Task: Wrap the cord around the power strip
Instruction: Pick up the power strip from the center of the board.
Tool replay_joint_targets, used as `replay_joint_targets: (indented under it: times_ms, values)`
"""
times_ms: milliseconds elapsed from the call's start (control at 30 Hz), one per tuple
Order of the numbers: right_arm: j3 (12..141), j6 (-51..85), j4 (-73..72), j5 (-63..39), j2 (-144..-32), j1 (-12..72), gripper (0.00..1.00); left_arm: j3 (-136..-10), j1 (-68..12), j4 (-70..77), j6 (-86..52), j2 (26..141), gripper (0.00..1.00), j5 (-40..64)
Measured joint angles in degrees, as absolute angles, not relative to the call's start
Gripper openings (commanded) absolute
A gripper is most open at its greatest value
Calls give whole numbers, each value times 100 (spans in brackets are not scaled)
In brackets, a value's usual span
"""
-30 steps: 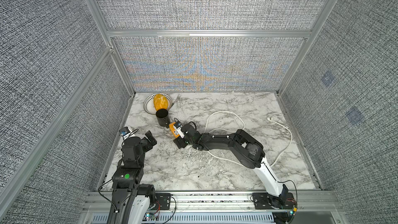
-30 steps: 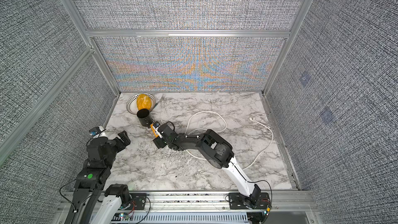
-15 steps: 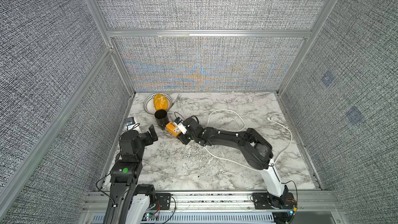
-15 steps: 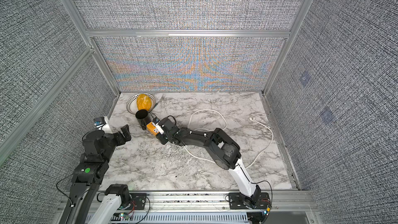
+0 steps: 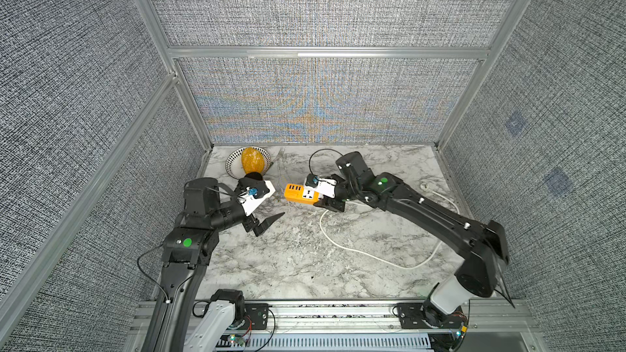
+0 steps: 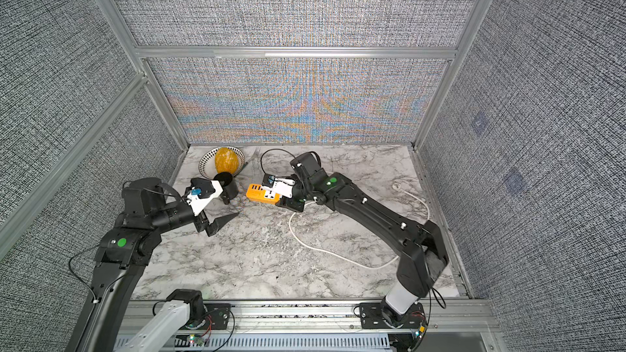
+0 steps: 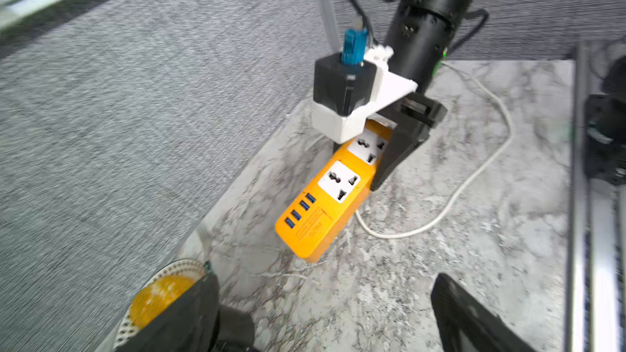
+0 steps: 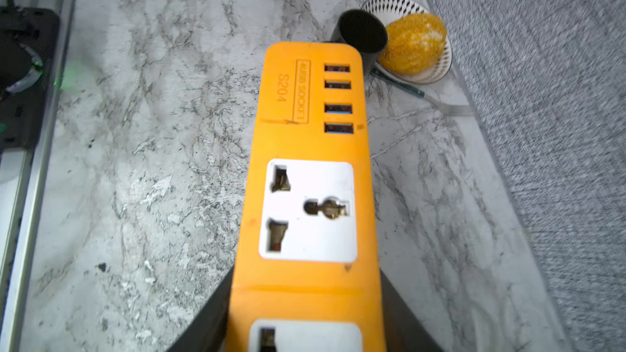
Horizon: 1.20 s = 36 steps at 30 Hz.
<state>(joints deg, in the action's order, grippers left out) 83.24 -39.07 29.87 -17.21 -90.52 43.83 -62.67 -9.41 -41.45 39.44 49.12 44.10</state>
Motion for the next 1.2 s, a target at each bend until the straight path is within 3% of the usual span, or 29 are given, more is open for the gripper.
replay_joint_targets:
  times_ms: [267, 667, 1000, 1167, 1200]
  values:
    - [8713, -5142, 3433, -1850, -8777, 4698, 0, -6442, -1831, -4781, 4637, 5522, 99, 4545]
    - [9096, -5710, 3951, -1881, -8779, 4880, 0, -6512, -1984, -4521, 5098, 5902, 98, 3898]
    - [9096, -5846, 3900, -1938, -8807, 4908, 0, -6525, -2038, -4357, 5074, 6108, 60, 4023]
    - [9102, -5688, 3883, -1986, -8788, 4886, 0, -6521, -2071, -4344, 5341, 6097, 46, 4038]
    - [9098, -5647, 3892, -1992, -8783, 4882, 0, -6521, -2082, -4342, 5404, 6097, 38, 4012]
